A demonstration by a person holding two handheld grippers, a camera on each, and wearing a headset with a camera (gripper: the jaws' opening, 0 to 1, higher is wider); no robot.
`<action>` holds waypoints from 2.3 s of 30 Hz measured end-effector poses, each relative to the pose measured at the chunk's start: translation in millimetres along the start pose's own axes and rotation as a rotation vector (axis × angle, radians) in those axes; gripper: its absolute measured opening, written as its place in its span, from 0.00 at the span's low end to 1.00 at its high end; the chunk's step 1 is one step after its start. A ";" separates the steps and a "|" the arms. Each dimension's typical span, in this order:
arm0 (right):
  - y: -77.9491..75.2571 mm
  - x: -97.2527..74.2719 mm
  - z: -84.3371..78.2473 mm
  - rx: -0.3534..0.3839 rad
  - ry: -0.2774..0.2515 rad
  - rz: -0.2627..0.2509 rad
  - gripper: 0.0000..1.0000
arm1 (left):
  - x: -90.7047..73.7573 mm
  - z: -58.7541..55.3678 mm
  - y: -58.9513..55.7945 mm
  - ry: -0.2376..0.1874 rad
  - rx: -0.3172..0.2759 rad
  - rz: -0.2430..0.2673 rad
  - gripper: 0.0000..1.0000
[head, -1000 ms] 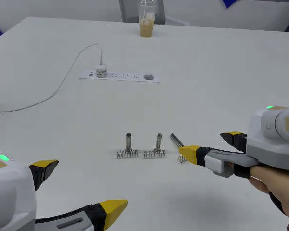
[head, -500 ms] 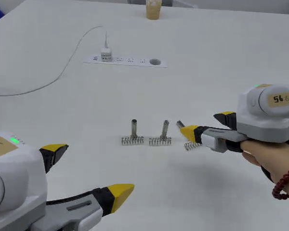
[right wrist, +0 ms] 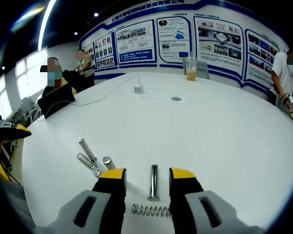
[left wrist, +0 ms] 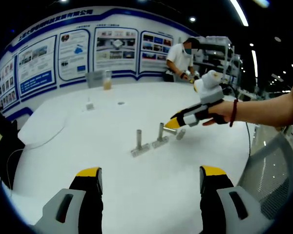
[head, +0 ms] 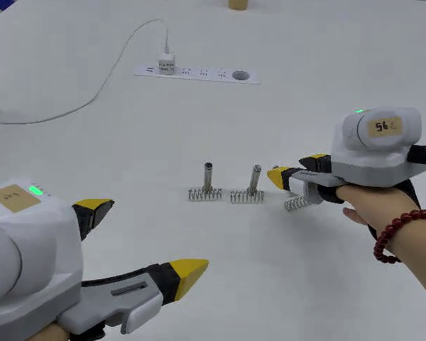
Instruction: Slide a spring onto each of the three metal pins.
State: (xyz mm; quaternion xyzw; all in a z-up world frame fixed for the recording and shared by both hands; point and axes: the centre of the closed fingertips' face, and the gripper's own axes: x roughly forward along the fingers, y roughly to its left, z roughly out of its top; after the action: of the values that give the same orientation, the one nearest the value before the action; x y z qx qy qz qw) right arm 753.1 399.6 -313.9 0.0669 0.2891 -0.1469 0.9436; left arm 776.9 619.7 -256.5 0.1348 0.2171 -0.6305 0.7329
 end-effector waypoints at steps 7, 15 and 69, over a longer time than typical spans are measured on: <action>-0.8 13.5 -2.4 -0.024 0.018 -0.001 0.29 | 1.5 -1.7 0.9 0.008 -0.006 -0.001 0.82; -6.1 26.0 -9.3 -0.013 0.056 -0.016 0.22 | 1.5 -3.1 -1.1 0.004 -0.013 -0.006 0.82; -4.4 -26.1 -2.0 -0.011 0.051 -0.010 0.09 | -5.0 8.4 -3.6 -0.004 0.030 -0.010 0.81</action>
State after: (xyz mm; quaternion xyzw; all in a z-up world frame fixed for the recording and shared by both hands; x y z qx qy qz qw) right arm 730.1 402.1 -301.1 0.0638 0.3144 -0.1483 0.9355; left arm 774.1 619.4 -246.5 0.1435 0.2068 -0.6374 0.7282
